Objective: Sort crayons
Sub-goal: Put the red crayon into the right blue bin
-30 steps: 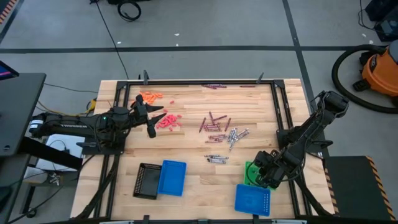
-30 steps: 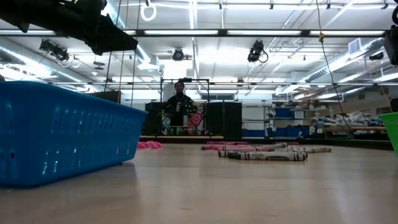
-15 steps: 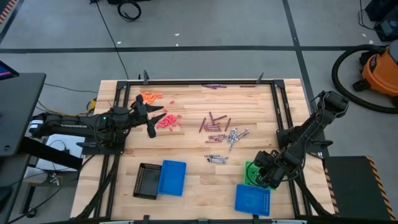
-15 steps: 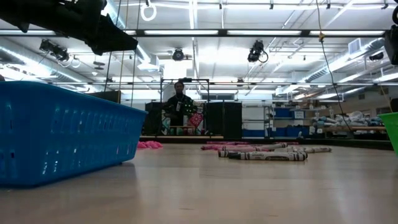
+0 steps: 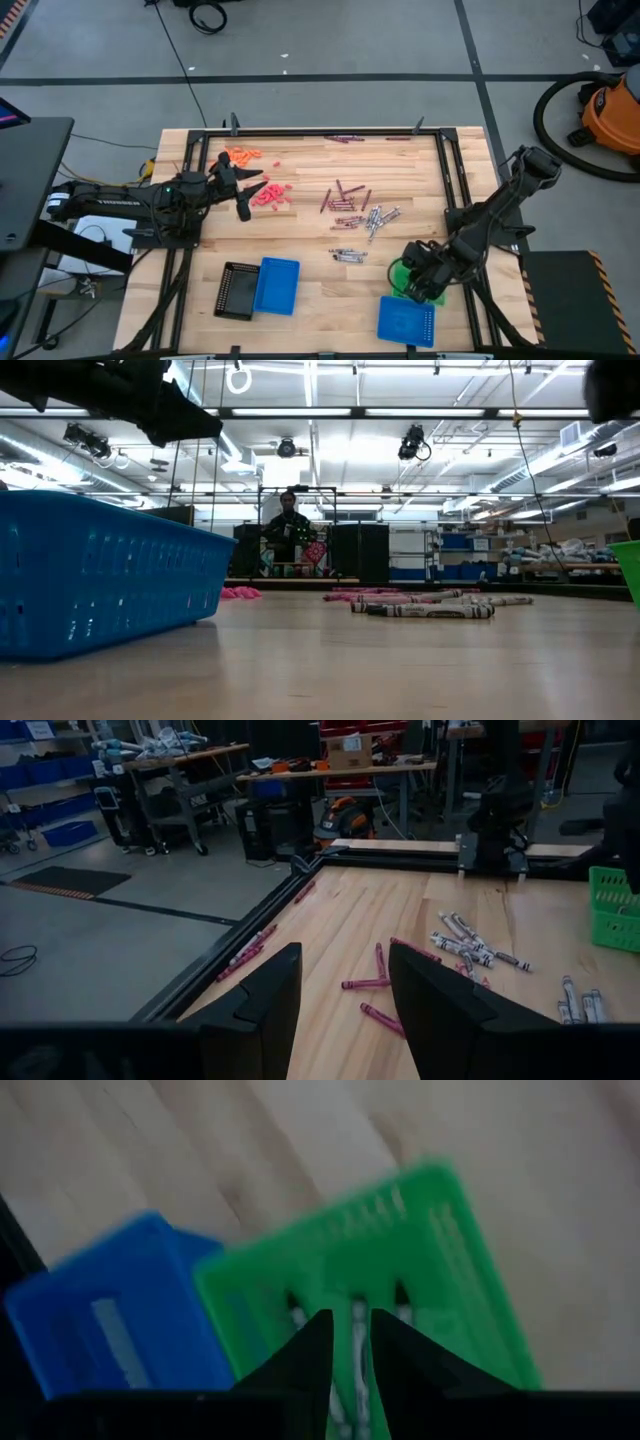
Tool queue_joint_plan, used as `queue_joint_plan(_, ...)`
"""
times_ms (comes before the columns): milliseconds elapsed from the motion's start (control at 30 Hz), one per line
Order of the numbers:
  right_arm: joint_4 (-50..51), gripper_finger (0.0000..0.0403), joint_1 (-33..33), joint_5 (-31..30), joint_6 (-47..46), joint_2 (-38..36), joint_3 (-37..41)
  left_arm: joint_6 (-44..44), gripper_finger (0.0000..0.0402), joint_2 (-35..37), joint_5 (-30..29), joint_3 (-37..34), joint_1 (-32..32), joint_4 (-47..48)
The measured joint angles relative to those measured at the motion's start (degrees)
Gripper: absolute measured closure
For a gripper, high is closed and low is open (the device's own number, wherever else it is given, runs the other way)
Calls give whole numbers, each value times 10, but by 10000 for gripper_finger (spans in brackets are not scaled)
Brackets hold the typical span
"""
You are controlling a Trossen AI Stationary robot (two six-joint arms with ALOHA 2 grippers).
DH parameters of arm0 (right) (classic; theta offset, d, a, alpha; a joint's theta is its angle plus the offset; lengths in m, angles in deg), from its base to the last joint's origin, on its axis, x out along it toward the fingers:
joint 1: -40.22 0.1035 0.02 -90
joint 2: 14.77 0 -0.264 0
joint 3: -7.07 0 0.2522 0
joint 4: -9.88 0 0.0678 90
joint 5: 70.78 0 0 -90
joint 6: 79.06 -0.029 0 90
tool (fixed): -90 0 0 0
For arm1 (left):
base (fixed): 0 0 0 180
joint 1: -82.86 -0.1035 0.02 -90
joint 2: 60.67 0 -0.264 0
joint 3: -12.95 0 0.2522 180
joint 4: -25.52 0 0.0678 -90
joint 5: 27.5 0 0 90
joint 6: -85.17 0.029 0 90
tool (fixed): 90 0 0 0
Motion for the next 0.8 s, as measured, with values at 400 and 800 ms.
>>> queue_joint_plan(400,13,340,-56,-313,202,0,-21,93,237,0,-2,0,-1,-44)
queue_joint_plan(800,-44,348,-198,-377,416,0,-21,232,237,0,-16,0,-32,-100)
